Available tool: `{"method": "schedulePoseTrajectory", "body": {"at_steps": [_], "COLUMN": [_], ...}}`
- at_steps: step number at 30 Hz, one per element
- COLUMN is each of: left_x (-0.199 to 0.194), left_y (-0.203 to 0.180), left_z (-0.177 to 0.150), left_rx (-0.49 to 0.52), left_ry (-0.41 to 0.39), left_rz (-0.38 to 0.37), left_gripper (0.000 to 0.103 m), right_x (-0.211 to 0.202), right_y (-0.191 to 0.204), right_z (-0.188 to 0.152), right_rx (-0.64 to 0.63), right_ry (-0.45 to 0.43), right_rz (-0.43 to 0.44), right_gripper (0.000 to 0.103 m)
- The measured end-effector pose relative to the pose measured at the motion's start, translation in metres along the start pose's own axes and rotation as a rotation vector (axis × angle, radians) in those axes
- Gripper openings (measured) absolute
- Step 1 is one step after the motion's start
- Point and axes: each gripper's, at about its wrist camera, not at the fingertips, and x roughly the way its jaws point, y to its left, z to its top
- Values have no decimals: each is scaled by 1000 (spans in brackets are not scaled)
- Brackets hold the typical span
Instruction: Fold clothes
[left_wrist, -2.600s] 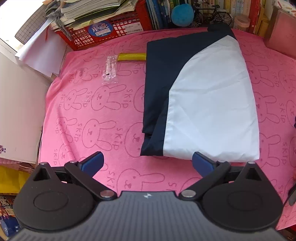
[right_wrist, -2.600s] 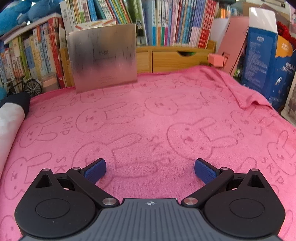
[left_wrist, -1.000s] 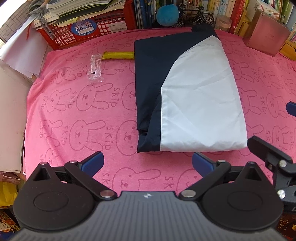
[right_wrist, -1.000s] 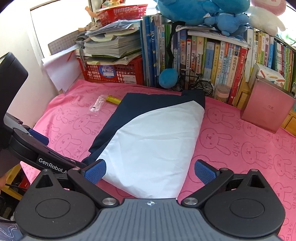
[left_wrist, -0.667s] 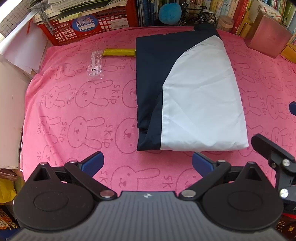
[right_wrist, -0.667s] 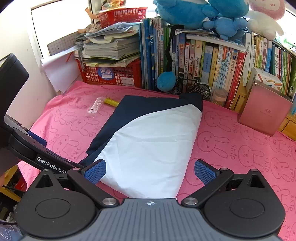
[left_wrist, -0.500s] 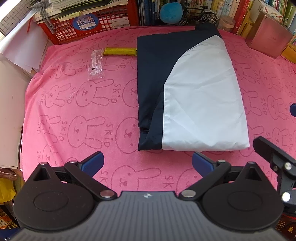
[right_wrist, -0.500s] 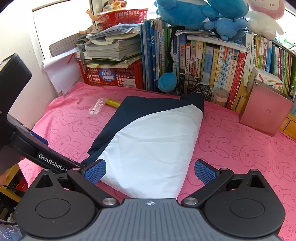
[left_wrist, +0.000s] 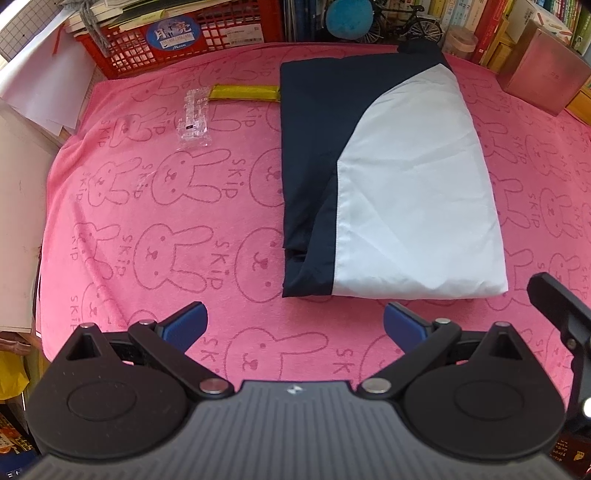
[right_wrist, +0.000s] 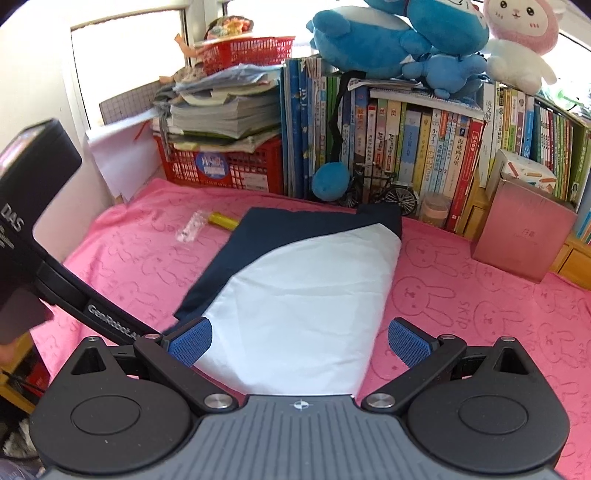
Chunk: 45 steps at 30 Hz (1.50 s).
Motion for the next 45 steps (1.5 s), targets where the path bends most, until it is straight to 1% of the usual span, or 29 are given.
{"method": "schedulePoseTrajectory", "body": {"at_steps": [2, 3, 4, 7, 9, 12, 14, 15, 16, 17, 18, 20, 21, 24, 25, 29, 31, 32, 33, 34, 35, 36, 37, 39, 40, 41, 44, 45], "left_x": [-1, -2, -4, -8, -10, -8, -4, -2, 0, 1, 2, 4, 6, 13, 15, 19, 23, 25, 27, 29, 31, 34, 37, 43, 46, 49, 58, 61], "left_y": [4, 9, 15, 42, 66, 99, 118, 126, 131, 134, 136, 140, 141, 127, 121, 87, 67, 57, 48, 40, 33, 26, 19, 6, 0, -7, -27, -34], "left_z": [1, 1, 3, 6, 8, 6, 3, 0, -2, -4, -5, -7, -7, 2, 5, 19, 24, 26, 28, 29, 30, 31, 33, 36, 39, 43, 60, 67], "left_rx": [1, -4, -13, -54, -94, -149, -185, -202, -213, -219, -222, -228, -229, -203, -193, -118, -67, -44, -17, 13, 84, 133, 155, 181, 192, 199, 210, 215], "left_ry": [-4, -9, -16, -36, -41, -38, -21, -10, 0, 6, 10, 18, 22, 26, 26, 12, 7, 8, 10, 12, 1, -5, -2, 0, -1, -1, -24, -36], "left_rz": [9, 16, 26, 60, 91, 139, 159, 165, 169, 171, 172, 174, 172, 152, 145, 121, 117, 116, 112, 105, 85, 73, 72, 73, 77, 84, 90, 89], "left_gripper": [103, 103, 103, 103, 102, 102, 102, 102, 102, 102, 102, 102, 102, 102, 102, 102, 102, 102, 102, 102, 102, 102, 102, 102, 102, 102, 102, 102], "right_x": [3, 7, 12, 27, 43, 78, 107, 121, 135, 141, 147, 134, 123, 76, 63, 13, 4, -1, -4, -6, -9, -16, -23, -25, -25, -18, 11, 25], "right_y": [6, 12, 20, 46, 68, 101, 130, 142, 152, 154, 155, 141, 130, 84, 59, -42, -94, -121, -144, -162, -179, -187, -194, -191, -189, -187, -191, -199], "right_z": [0, -1, -3, -11, -15, -18, -24, -28, -33, -32, -31, -16, -8, 14, 14, 14, -12, -26, -40, -53, -65, -73, -81, -73, -69, -62, -38, -30], "right_rx": [-16, -56, -125, -317, -425, -529, -619, -670, -713, -692, -667, -502, -423, -246, -182, 76, 196, 256, 323, 376, 429, 461, 491, 434, 404, 347, 245, 227], "right_ry": [16, 32, 49, 53, 62, 83, 106, 117, 125, 132, 140, 107, 84, -26, -29, -29, 70, 122, 184, 236, 287, 276, 260, 195, 162, 134, 98, 87], "right_rz": [-5, -13, -21, -17, 5, 53, 45, 29, 8, -3, -14, -18, -33, -194, -256, -506, -634, -698, -763, -790, -814, -799, -782, -723, -693, -636, -509, -471], "right_gripper": [103, 103, 103, 103, 103, 103, 103, 96, 85, 43, 15, 14, 13, 10, 10, 10, 14, 25, 34, 36, 43, 53, 60, 85, 90, 95, 96, 96]}}
